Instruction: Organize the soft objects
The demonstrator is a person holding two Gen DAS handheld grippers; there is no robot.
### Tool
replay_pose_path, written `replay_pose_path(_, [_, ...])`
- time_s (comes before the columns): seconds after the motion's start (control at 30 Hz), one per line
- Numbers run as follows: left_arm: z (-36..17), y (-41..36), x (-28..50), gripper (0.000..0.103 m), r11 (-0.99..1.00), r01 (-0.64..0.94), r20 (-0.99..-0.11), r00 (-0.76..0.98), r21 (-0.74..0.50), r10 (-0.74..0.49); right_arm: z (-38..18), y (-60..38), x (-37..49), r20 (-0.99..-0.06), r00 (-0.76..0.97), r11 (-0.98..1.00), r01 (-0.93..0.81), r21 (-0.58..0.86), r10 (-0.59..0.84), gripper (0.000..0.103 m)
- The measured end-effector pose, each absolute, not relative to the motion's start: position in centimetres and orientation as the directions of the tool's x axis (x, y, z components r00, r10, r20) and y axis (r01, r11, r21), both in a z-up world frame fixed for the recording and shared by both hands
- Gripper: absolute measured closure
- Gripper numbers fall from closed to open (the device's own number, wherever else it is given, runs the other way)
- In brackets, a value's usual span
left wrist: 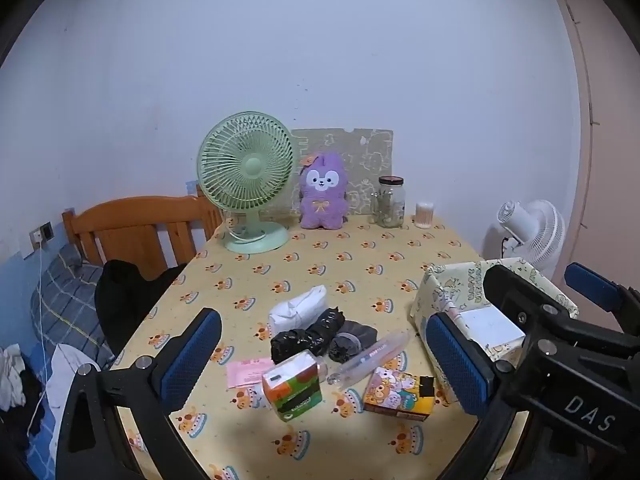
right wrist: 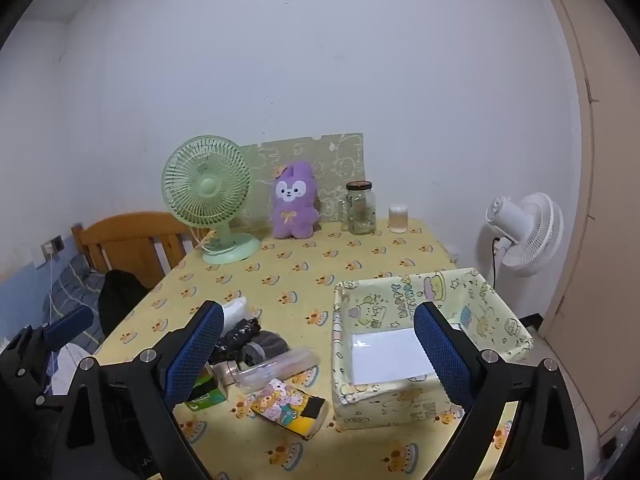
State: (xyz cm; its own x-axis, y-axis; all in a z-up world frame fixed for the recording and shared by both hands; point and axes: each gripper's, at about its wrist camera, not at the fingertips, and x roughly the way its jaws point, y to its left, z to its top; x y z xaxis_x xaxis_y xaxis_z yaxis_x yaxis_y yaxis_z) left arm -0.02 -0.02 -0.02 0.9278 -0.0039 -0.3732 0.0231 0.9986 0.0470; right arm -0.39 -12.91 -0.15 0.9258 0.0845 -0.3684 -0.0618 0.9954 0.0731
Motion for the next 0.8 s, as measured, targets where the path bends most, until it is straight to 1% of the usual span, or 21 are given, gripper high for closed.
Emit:
replay_pose_path(0.1, [-0.1,-0.1,-0.4,0.0,0.999,0.03,-0.385,0.923,0.045,-0.01,-0.6,-12.8,-0.4,-0.384,0.921,0.997,-0.053,0.048,0.067,0.006])
replay_pose_path(0.13, [-0.2,-0.1,-0.6,0.0,0.999,0.028,-0.388,0.922,0.043,-0.009,-0.6,-13.3,-0.2,-0.395,0.916,0.996,-0.046,0.071,0.07,0.006])
replay_pose_path(0.17, [-0.1,-0.6,-0.2,0.0,0.998,0.035,-0.402,0.916,0.058,-0.008,-0.6,-13.1,-0.3,-0.397,0.916,0.998,-0.039,0.053,0.057,0.006])
replay_pose_path(0.2, [-0.2,-0.1,0.3,0.0,0.999,0.038,-0.43,0.902,0.033,-0.02,-0.6,-13.1,-0.5,-0.393,0.918,0.998,-0.042,0.048,0.057,0.006])
replay_pose_path(0.23, [-0.1,-0.4,0.3,0.0,0.999,0.039,-0.43,0.903,0.036,-0.02,-0.6,-13.2,-0.6,-0.394,0.917,0.998,-0.05,0.046,0.064,0.006])
replay_pose_path(0.27, [0.0,-0.4,0.1,0.0,0.998,0.042,-0.41,0.912,0.038,-0.023,-0.7,-13.0,-0.3,-0.407,0.911,0.998,-0.05,0.044,0.063,0.006])
replay_pose_path(0.5, [-0.5,-0.5,1.1,0.0,0.998,0.053,-0.433,0.901,0.029,-0.035,-1.1,-12.9,-0.1,-0.41,0.911,0.999,-0.029,0.037,0.042,0.006])
replay_pose_path(0.8, [-0.8,-0.7,1.5,0.0,0.998,0.06,-0.434,0.9,0.025,-0.043,-1.4,-13.0,0.1,-0.41,0.912,0.999,-0.015,0.038,0.03,0.006])
